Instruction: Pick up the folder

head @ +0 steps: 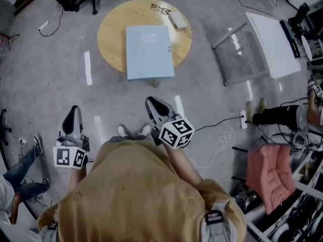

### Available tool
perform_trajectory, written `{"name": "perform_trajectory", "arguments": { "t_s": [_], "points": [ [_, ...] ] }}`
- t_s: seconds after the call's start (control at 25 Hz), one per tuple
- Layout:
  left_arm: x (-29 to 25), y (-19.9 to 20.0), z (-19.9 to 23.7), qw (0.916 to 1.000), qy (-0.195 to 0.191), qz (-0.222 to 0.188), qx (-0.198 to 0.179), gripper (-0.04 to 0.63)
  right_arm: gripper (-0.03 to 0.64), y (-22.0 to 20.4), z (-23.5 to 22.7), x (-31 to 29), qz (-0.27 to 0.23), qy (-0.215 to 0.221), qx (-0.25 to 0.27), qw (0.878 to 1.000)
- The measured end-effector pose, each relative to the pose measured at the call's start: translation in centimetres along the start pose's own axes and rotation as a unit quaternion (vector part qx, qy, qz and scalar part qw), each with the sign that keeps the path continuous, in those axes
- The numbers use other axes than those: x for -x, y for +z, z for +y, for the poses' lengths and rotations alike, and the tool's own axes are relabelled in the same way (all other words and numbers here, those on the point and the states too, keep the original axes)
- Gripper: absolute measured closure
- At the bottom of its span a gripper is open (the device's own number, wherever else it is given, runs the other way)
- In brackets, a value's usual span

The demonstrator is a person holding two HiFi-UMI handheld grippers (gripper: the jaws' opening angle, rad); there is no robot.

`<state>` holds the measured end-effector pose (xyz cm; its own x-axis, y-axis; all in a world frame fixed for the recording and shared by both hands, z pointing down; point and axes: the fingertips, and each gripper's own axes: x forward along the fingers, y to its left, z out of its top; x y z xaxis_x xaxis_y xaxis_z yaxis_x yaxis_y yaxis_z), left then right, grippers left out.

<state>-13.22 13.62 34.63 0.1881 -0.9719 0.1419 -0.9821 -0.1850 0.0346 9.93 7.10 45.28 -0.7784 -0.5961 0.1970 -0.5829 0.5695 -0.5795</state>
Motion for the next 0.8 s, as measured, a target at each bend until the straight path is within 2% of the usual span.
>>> {"name": "perform_trajectory", "arguments": {
  "t_s": [0.28,0.4,0.6,0.8],
  "points": [
    [1.2,0.2,0.0,0.9997,0.023,0.001,0.001,0.589,0.606,-2.2,3.1,-1.9,0.038,0.065,0.02,0.997],
    [1.4,0.3,0.3,0.9994,0.034,-0.003,0.001,0.589,0.563,-3.2,3.6,-2.6,0.052,0.081,0.01,0.995],
    [2.0,0.1,1.8,0.9992,0.039,0.003,0.01,0.589,0.546,-4.4,4.8,-3.5,0.07,0.086,0.006,0.994],
    [0.2,-0.8,3.5,0.9996,0.017,0.008,0.019,0.589,0.538,-5.0,4.5,-5.0,0.078,0.064,0.0,0.995]
  ]
}}
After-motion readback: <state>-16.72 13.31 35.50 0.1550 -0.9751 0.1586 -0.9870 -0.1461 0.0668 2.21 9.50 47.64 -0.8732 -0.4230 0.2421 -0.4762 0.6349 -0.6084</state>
